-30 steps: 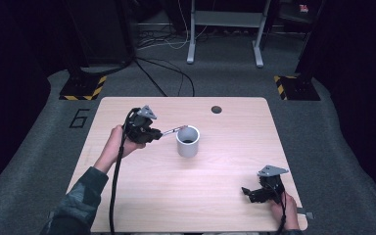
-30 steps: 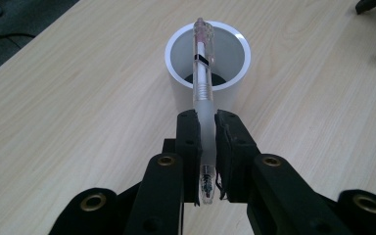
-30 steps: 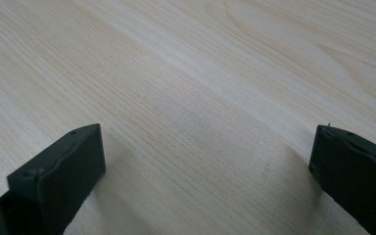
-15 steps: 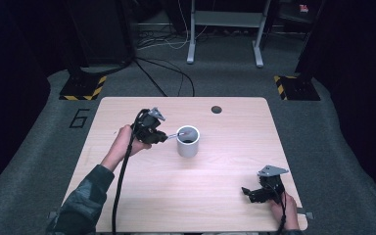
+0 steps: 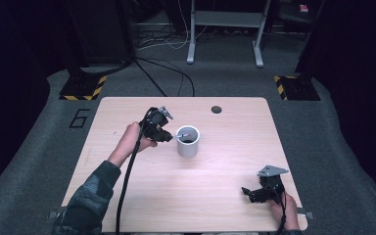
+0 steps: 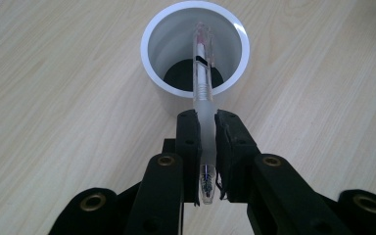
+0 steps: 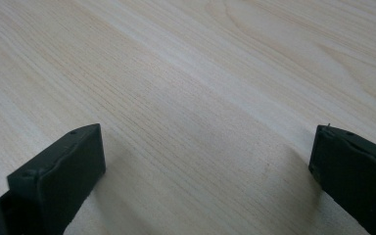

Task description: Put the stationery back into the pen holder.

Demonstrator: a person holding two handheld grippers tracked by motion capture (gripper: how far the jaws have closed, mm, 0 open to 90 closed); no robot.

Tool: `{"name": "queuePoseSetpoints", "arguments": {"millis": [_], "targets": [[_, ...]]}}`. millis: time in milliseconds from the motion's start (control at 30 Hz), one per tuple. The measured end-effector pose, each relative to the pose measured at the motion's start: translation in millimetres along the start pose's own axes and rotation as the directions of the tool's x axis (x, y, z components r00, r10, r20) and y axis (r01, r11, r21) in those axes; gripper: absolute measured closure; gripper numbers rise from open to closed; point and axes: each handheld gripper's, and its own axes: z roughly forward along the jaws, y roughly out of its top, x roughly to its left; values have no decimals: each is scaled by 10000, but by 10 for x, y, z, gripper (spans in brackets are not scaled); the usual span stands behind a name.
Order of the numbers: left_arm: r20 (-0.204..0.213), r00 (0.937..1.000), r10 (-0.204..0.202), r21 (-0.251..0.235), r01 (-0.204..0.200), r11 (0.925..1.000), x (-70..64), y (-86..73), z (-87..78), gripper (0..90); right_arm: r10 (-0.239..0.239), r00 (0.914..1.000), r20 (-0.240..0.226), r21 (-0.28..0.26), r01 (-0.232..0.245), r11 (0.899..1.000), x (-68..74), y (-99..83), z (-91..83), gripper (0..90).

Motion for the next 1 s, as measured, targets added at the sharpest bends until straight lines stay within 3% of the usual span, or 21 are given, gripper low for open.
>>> {"name": "queuePoseSetpoints", "arguments": {"millis": [267,467,500,567,667,833,933,967,1000], "targets": [[102,9999,-85,131,84,9999,29,79,131,807,-17,10000,-2,-4,17,10000,-1,0,0,0],[168,9996,-212,-127,214,9997,62,96,196,794,-7,10000,1,3,7,10000,-1,0,0,0],[184,9993,-311,-333,317,9989,68,100,191,763,-2,10000,0,3,2,10000,0,0,0,0],[286,9986,-437,-601,453,9972,69,103,186,569,-9,10000,-12,15,9,10000,-1,0,-1,0],[179,9977,-660,-952,674,9932,67,99,165,364,-6,10000,3,-3,6,10000,-1,0,0,0],[171,9961,-868,-1918,884,9775,44,51,33,212,2,10000,3,-3,-2,10000,0,0,0,0],[49,9963,-863,-2440,849,9660,6,13,-73,167,-3,10000,3,-4,3,10000,0,0,0,0],[-26,9962,-875,-2789,833,9567,-21,-18,-134,154,-15,10000,2,-5,15,10000,-1,0,0,0],[-114,9964,-836,-2843,769,9556,-29,-29,-157,153,-6,10000,5,-5,6,10000,0,0,0,0]]}}
